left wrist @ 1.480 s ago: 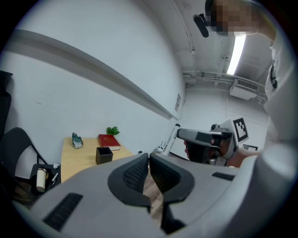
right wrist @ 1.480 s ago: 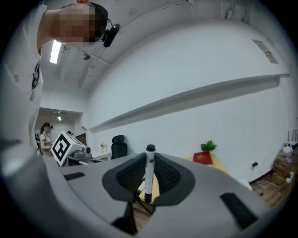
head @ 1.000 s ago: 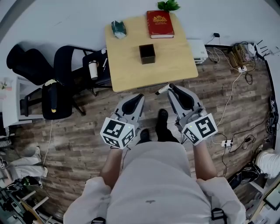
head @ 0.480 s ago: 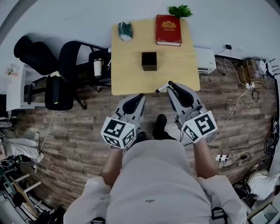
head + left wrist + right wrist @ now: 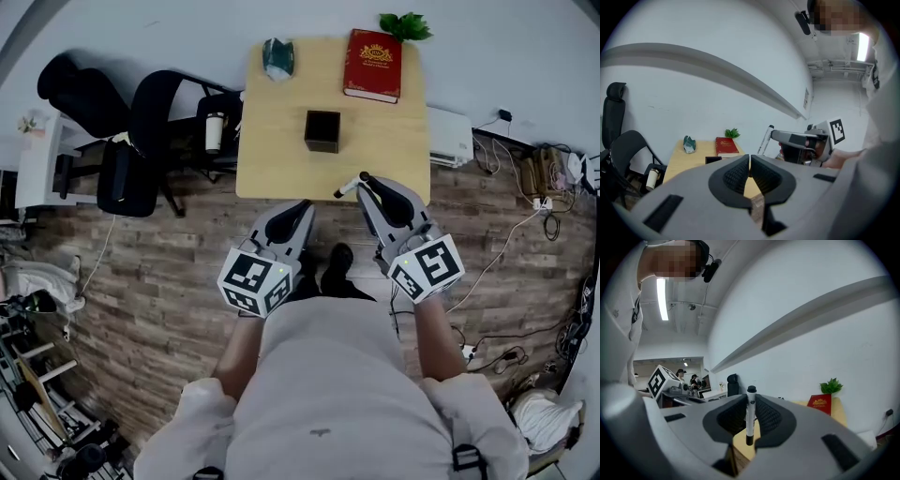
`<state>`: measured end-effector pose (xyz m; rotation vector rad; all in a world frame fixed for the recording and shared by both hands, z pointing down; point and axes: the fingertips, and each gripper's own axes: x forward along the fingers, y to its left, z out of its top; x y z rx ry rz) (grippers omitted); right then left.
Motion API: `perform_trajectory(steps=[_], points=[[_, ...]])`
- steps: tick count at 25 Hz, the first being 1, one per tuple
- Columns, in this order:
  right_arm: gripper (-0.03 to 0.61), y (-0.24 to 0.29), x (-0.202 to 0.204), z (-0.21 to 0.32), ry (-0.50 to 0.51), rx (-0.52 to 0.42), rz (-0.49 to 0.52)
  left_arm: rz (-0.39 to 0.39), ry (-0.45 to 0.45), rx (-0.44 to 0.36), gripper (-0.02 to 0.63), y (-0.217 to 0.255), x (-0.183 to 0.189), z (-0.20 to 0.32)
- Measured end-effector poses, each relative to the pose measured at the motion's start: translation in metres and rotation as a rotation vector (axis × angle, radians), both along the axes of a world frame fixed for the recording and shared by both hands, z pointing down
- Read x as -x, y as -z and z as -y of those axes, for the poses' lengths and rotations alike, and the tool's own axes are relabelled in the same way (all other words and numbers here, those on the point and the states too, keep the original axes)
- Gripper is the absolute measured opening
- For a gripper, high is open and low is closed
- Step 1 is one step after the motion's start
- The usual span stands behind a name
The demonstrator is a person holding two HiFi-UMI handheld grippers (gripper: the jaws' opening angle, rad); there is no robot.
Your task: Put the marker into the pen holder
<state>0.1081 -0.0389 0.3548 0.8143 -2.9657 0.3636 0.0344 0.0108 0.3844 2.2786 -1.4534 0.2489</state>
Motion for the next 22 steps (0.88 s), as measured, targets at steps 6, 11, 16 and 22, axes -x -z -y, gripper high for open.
perform_trajectory(steps=[6, 11, 16, 22], points=[[0.055, -0.005, 0.004, 0.014, -0.005, 0.004, -0.008, -0.005, 0.006, 0.006, 0.014, -0.003, 0.002, 0.011], [0.055, -0.005, 0.010, 0.033, -0.020, 0.003, -0.017, -0.012, -0.013, 0.011, 0.014, -0.004, 0.004, 0.030], [0.055, -0.006, 0.022, 0.057, -0.033, -0.002, -0.035, -0.022, -0.035, 0.010, 0.015, -0.005, 0.014, 0.051], [0.055, -0.014, 0.042, 0.084, -0.074, 0.016, -0.067, -0.036, -0.070, 0.017, 0.014, -0.010, 0.035, 0.076]])
